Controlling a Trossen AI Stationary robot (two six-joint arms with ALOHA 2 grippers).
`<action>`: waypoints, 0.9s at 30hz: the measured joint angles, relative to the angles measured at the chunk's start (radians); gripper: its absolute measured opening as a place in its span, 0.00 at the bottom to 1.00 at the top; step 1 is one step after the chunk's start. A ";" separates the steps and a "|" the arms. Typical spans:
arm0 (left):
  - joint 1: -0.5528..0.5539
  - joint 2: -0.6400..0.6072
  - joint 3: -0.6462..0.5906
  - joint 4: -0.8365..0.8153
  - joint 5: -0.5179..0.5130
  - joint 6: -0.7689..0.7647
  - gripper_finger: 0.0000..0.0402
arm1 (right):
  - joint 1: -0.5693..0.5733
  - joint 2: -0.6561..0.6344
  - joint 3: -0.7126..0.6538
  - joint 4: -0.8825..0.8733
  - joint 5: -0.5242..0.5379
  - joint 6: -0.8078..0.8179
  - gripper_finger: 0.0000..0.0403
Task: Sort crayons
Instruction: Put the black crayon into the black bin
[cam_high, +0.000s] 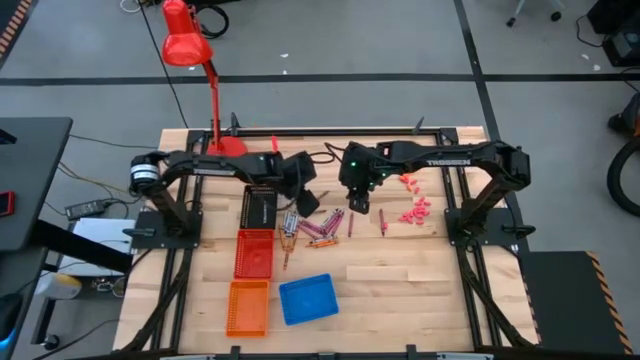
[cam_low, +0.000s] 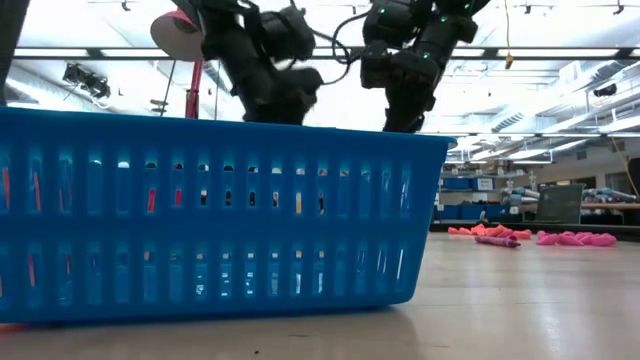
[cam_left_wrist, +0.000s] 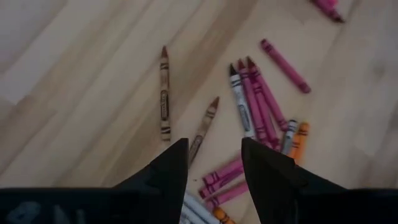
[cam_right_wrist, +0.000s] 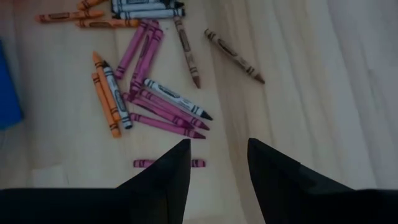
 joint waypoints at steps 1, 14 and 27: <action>0.000 0.013 0.000 0.019 -0.003 -0.011 0.40 | 0.000 -0.011 -0.010 0.007 0.006 -0.001 0.40; 0.076 0.104 0.000 -0.055 -0.042 -0.182 0.40 | 0.010 -0.195 -0.201 0.155 0.026 0.006 0.40; 0.049 0.104 0.000 -0.259 -0.019 -0.256 0.40 | 0.032 -0.210 -0.213 0.267 0.034 -0.019 0.40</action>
